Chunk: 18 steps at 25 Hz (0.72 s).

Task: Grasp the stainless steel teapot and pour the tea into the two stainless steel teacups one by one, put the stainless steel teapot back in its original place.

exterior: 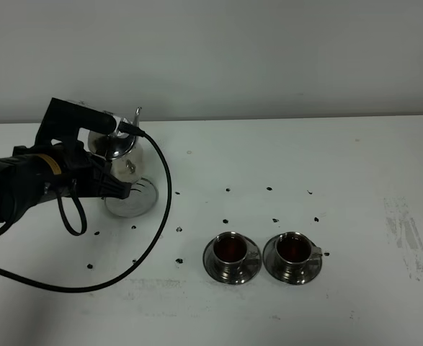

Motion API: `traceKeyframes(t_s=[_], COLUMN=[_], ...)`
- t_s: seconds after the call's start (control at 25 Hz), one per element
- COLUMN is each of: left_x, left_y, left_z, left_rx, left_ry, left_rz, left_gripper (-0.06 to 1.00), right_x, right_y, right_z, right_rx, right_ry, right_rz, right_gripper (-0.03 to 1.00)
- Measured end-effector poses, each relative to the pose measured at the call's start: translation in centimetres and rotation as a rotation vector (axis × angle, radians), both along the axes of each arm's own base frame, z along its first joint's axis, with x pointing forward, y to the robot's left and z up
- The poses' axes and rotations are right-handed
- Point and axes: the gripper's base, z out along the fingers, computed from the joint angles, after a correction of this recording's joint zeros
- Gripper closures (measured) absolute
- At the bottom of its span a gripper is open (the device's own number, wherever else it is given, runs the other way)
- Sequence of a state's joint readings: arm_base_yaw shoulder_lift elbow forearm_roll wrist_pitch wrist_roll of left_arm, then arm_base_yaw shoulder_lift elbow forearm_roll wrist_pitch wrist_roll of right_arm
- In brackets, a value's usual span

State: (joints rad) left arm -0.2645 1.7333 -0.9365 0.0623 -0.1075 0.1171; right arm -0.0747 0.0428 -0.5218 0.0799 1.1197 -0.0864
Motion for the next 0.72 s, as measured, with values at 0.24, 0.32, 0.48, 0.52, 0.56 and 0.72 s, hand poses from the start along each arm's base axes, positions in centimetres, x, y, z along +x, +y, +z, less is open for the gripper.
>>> traceKeyframes(t_s=[0.24, 0.32, 0.48, 0.52, 0.56, 0.72], left_x=[0.8, 0.9, 1.0, 0.9, 0.8, 0.3], left_y=[-0.3, -0.3, -0.3, -0.3, -0.3, -0.2], left_z=[-2.0, -2.7, -3.5, -3.7, -3.8, -4.5], left_rx=[-0.018, -0.019, -0.015, -0.015, -0.015, -0.022], left_ry=[0.001, 0.009, 0.031, 0.037, 0.037, 0.025], left_rz=[0.009, 0.010, 0.013, 0.014, 0.013, 0.011], left_gripper=[0.73, 0.73, 0.73, 0.73, 0.73, 0.73], right_x=[0.0, 0.0, 0.0, 0.0, 0.0, 0.0], right_y=[0.0, 0.0, 0.0, 0.0, 0.0, 0.0], right_z=[0.0, 0.0, 0.0, 0.0, 0.0, 0.0], right_rx=[0.000, 0.000, 0.000, 0.000, 0.000, 0.000], right_ry=[0.000, 0.000, 0.000, 0.000, 0.000, 0.000], right_rz=[0.000, 0.000, 0.000, 0.000, 0.000, 0.000], right_gripper=[0.74, 0.74, 0.74, 0.74, 0.74, 0.74])
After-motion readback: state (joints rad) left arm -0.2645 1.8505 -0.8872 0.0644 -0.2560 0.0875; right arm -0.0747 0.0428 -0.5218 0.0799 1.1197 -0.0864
